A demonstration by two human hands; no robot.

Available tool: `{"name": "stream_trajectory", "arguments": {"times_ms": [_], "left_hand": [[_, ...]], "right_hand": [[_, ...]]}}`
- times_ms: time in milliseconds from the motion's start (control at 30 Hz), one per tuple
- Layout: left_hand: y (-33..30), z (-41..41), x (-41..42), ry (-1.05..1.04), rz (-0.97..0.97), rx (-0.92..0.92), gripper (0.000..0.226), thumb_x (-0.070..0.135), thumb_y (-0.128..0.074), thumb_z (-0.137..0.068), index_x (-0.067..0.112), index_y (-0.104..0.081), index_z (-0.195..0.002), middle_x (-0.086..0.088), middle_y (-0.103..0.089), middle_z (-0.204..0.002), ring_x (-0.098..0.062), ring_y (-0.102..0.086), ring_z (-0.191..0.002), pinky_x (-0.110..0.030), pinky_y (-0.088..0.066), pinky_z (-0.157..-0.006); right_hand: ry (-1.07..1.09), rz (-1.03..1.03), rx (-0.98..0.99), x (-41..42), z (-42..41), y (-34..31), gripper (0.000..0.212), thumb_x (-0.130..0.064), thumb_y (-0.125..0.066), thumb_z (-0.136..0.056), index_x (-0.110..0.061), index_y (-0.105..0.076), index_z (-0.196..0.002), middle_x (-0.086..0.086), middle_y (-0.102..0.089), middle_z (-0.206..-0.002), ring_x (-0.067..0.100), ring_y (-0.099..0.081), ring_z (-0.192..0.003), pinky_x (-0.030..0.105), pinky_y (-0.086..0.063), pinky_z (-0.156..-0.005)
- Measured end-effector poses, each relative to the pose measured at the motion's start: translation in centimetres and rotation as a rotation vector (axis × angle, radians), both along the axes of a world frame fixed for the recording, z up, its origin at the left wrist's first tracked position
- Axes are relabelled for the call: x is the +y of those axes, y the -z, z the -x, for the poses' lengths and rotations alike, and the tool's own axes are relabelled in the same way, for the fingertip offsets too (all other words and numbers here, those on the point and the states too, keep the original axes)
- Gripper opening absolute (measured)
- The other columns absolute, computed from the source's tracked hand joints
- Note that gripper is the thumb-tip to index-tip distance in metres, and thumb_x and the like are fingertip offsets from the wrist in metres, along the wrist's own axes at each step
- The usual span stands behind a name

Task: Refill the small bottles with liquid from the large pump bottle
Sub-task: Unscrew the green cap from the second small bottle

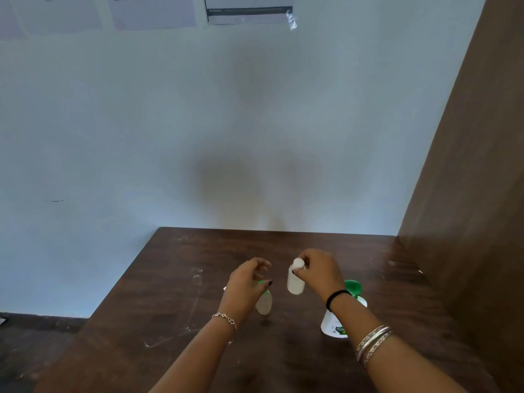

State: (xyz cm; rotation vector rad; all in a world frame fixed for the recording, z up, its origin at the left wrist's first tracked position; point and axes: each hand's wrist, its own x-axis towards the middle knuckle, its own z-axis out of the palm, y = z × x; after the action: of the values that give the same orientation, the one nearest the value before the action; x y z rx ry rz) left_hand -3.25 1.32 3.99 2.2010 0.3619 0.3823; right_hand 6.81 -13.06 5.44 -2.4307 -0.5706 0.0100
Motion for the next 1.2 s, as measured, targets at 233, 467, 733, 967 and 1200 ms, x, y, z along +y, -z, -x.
{"name": "stream_trajectory", "arguments": {"times_ms": [233,467,733,967,1200], "left_hand": [[0.9,1.1,2.2,-0.023,0.137,-0.010,0.015,0.007,-0.061,-0.083,0.020,-0.062,-0.090,0.008,-0.063,-0.088,-0.003,-0.059,-0.079,-0.012,-0.049,-0.057],[1.8,1.7,3.1,-0.051,0.182,0.018,0.016,0.009,-0.061,-0.082,0.025,-0.062,-0.084,0.002,-0.066,-0.089,-0.005,-0.058,-0.071,-0.026,-0.055,-0.062],[2.0,2.0,2.7,-0.026,0.205,0.026,0.013,0.010,-0.060,-0.084,0.022,-0.061,-0.088,0.001,-0.065,-0.090,-0.006,-0.057,-0.068,-0.019,-0.053,-0.055],[1.4,2.2,2.4,-0.017,0.207,0.019,0.011,0.012,-0.060,-0.084,0.020,-0.062,-0.090,0.001,-0.065,-0.090,-0.007,-0.059,-0.070,-0.019,-0.053,-0.054],[0.9,3.6,3.4,-0.008,0.178,-0.005,0.010,0.015,-0.061,-0.083,0.024,-0.061,-0.087,0.007,-0.064,-0.086,-0.004,-0.057,-0.065,-0.014,-0.049,-0.054]], "right_hand": [[-0.029,0.163,0.163,0.9,0.1,5.9,0.021,-0.022,-0.073,-0.077,-0.013,-0.066,-0.095,0.005,-0.066,-0.108,0.021,-0.060,-0.101,0.027,-0.044,-0.080],[-0.053,0.176,0.174,1.6,-0.3,7.1,0.017,-0.023,-0.071,-0.077,-0.016,-0.065,-0.092,0.005,-0.066,-0.104,0.022,-0.059,-0.099,0.026,-0.041,-0.073],[-0.111,0.169,0.213,1.4,-0.3,7.0,0.041,-0.042,-0.071,-0.077,-0.020,-0.056,-0.108,0.002,-0.062,-0.115,0.021,-0.057,-0.105,0.034,-0.048,-0.085],[-0.290,0.182,0.012,4.3,0.5,4.7,0.042,-0.032,-0.062,-0.087,-0.026,-0.050,-0.127,-0.002,-0.054,-0.131,0.015,-0.051,-0.119,0.030,-0.046,-0.095],[-0.394,0.402,-0.059,7.0,1.1,6.3,0.036,-0.029,-0.055,-0.091,-0.026,-0.051,-0.127,0.001,-0.056,-0.125,0.020,-0.055,-0.113,0.035,-0.050,-0.093]]}}
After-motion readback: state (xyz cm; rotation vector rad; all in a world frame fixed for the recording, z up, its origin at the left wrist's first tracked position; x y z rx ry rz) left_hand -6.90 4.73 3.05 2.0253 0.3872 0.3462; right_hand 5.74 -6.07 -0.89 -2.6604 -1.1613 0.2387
